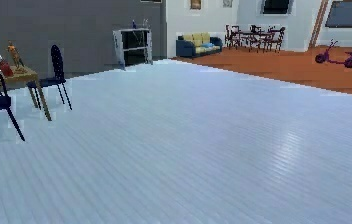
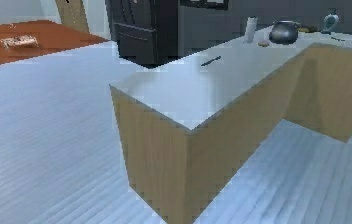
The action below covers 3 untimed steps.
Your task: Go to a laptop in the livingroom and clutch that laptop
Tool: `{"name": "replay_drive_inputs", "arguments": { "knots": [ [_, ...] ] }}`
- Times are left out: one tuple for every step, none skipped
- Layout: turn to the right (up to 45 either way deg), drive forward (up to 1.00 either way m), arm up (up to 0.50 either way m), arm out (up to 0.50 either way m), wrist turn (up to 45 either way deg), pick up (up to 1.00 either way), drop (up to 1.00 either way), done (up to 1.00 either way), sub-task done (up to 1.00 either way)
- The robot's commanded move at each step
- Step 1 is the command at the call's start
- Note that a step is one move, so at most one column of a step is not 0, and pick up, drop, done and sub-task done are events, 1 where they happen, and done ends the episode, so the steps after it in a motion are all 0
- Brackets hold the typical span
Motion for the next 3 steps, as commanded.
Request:
{"name": "replay_drive_inputs", "arguments": {
  "knots": [
    [0.0, 0.1, 0.0, 0.0, 0.0, 0.0, 0.0, 0.0, 0.0],
    [24.0, 0.0, 0.0, 0.0, 0.0, 0.0, 0.0, 0.0, 0.0],
    [0.0, 1.0, 0.0, 0.0, 0.0, 0.0, 0.0, 0.0, 0.0]
  ]
}}
